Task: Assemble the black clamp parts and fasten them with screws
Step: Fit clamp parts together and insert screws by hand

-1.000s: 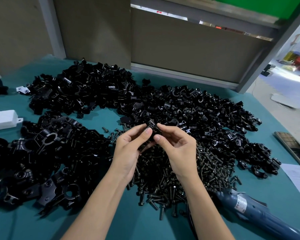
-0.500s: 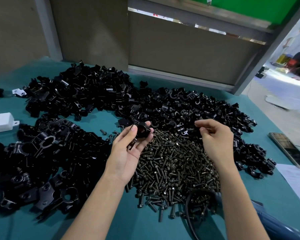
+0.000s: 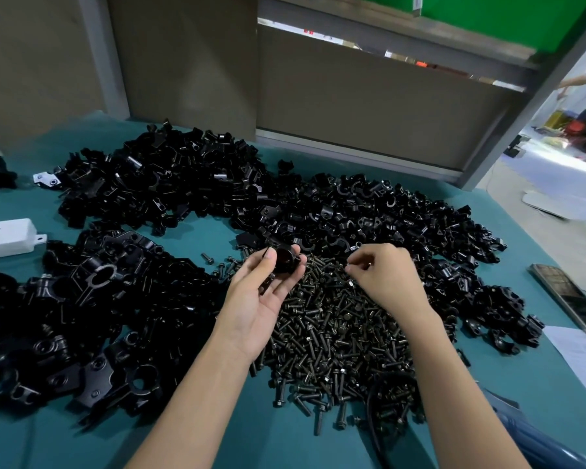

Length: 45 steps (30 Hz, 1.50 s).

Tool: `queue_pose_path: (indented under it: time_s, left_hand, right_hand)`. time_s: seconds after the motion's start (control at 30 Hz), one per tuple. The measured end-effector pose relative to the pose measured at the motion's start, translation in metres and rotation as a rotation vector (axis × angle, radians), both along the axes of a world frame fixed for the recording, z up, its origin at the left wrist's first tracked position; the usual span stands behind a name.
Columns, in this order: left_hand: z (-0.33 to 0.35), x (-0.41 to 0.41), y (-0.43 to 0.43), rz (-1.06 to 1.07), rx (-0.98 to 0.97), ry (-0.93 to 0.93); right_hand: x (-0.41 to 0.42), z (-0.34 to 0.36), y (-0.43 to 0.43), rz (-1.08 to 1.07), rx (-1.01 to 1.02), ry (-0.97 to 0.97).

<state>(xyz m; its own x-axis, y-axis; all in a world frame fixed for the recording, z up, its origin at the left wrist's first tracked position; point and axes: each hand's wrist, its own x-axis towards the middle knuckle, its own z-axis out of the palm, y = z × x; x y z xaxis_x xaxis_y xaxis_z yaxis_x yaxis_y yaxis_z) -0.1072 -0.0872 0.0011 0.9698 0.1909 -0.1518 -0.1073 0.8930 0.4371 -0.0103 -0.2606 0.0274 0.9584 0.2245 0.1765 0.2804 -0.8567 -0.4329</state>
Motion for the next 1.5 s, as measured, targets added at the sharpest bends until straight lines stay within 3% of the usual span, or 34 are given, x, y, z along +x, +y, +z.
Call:
queue_pose_path:
  time_s: [0.1, 0.2, 0.33, 0.4, 0.73, 1.03, 1.2, 1.27, 1.43, 1.5]
  left_hand:
    - [0.000, 0.000, 0.001, -0.007, -0.005, -0.007]
    - [0.001, 0.000, 0.001, -0.009, -0.008, -0.011]
    - [0.001, 0.000, 0.001, -0.008, -0.015, -0.006]
    - [0.001, 0.000, 0.001, -0.009, -0.015, -0.005]
    - [0.000, 0.001, 0.000, -0.020, 0.030, -0.013]
    - [0.001, 0.000, 0.000, -0.026, -0.003, -0.016]
    - [0.001, 0.000, 0.000, -0.033, -0.016, -0.015]
    - [0.000, 0.000, 0.000, -0.033, -0.016, -0.013]
    - [-0.002, 0.002, 0.000, -0.015, -0.024, -0.015]
    - [-0.003, 0.002, 0.000, -0.016, -0.024, -0.019]
  right_hand:
    - [0.003, -0.002, 0.010, -0.027, -0.110, 0.069]
    - [0.006, -0.004, 0.009, -0.050, -0.071, 0.024]
    - [0.005, -0.001, 0.003, -0.060, 0.384, 0.035]
    - [0.005, 0.001, -0.001, -0.036, 0.449, 0.070]
    - [0.016, 0.003, 0.023, 0.092, -0.444, -0.012]
    - [0.020, 0.007, 0.025, 0.133, -0.617, -0.003]
    - [0.021, 0.012, 0.025, 0.123, -0.582, 0.016]
    - [0.019, 0.015, 0.022, 0.119, -0.471, -0.026]
    - [-0.012, 0.024, 0.031, 0.263, 0.488, 0.007]
    - [-0.027, 0.021, 0.037, 0.328, 0.724, 0.095]
